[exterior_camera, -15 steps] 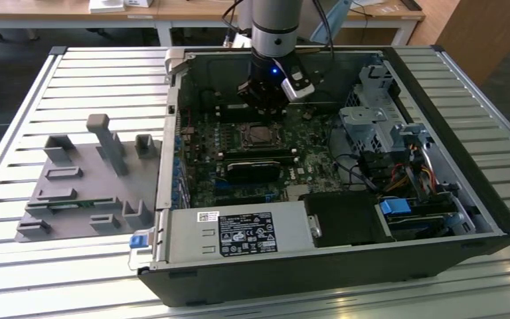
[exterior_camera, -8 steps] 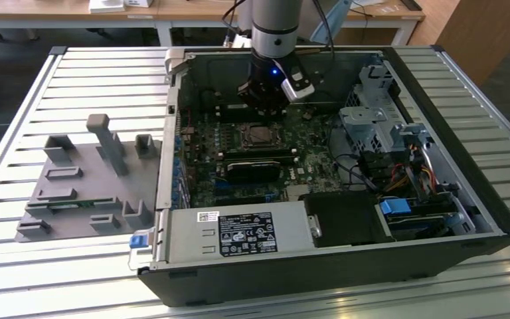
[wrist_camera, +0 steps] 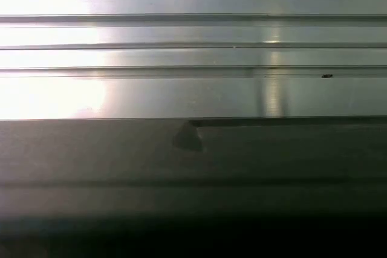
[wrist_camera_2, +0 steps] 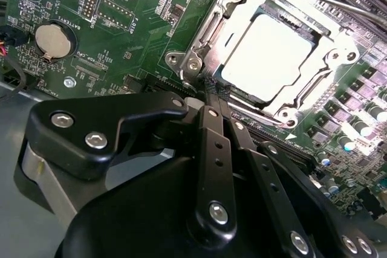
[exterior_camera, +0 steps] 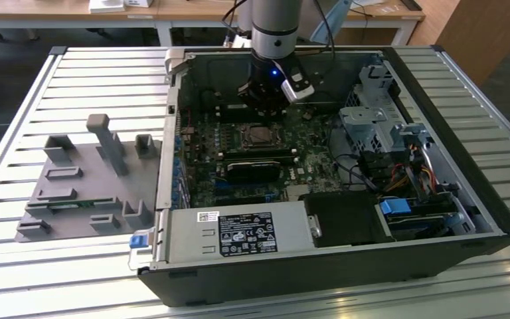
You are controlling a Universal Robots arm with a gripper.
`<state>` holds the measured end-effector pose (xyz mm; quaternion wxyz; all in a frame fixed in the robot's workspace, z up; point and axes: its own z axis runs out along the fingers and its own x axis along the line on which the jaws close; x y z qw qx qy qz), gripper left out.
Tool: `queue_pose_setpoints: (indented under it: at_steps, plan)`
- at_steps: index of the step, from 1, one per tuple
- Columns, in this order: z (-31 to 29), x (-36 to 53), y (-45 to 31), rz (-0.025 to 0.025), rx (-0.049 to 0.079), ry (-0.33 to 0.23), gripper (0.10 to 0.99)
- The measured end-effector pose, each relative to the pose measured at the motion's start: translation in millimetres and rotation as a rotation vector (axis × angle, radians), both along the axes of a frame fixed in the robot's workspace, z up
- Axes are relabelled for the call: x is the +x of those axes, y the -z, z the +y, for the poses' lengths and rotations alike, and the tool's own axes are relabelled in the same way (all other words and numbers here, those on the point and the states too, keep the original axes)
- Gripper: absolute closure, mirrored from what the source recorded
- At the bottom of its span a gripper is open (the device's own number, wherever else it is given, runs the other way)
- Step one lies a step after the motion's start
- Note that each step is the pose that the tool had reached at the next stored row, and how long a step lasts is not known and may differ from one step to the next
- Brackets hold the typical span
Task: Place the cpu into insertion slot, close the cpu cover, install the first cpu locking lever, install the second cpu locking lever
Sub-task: 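Install the first cpu locking lever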
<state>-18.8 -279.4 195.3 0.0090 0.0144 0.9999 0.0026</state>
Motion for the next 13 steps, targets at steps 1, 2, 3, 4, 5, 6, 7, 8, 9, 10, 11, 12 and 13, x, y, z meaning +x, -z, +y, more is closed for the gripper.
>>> queue_pose_setpoints:
  at_steps: [1,2,3,4,5,6,7,8,9,10,11,12,13]
  plan:
    - [0.2,0.0,0.1,-0.0002,0.001,0.0,0.98]
    - [0.2,0.0,0.1,-0.0002,0.003,0.0,0.98]
    - [0.2,0.1,0.1,-0.0002,0.004,0.0,0.98]
    - [0.3,0.1,0.0,-0.0002,0.004,0.0,0.98]
    - [0.3,0.1,-0.4,-0.0004,0.004,0.0,0.98]
    - [0.4,0.1,-0.8,-0.0006,0.005,0.0,0.98]
    - [0.5,0.2,-1.4,-0.001,0.005,0.0,0.98]
    - [0.7,0.3,-2.5,-0.0015,0.006,0.0,0.98]
    - [0.6,0.2,-4.2,-0.0009,0.005,0.0,0.98]
    - [0.3,0.1,-6.1,-0.0003,0.004,0.0,0.98]
    - [0.4,0.1,-7.6,-0.0004,0.004,0.0,0.98]
    - [0.4,0.1,-9.5,-0.0005,0.004,0.0,0.98]
    - [0.3,0.1,-11.8,-0.0003,0.004,0.0,0.98]
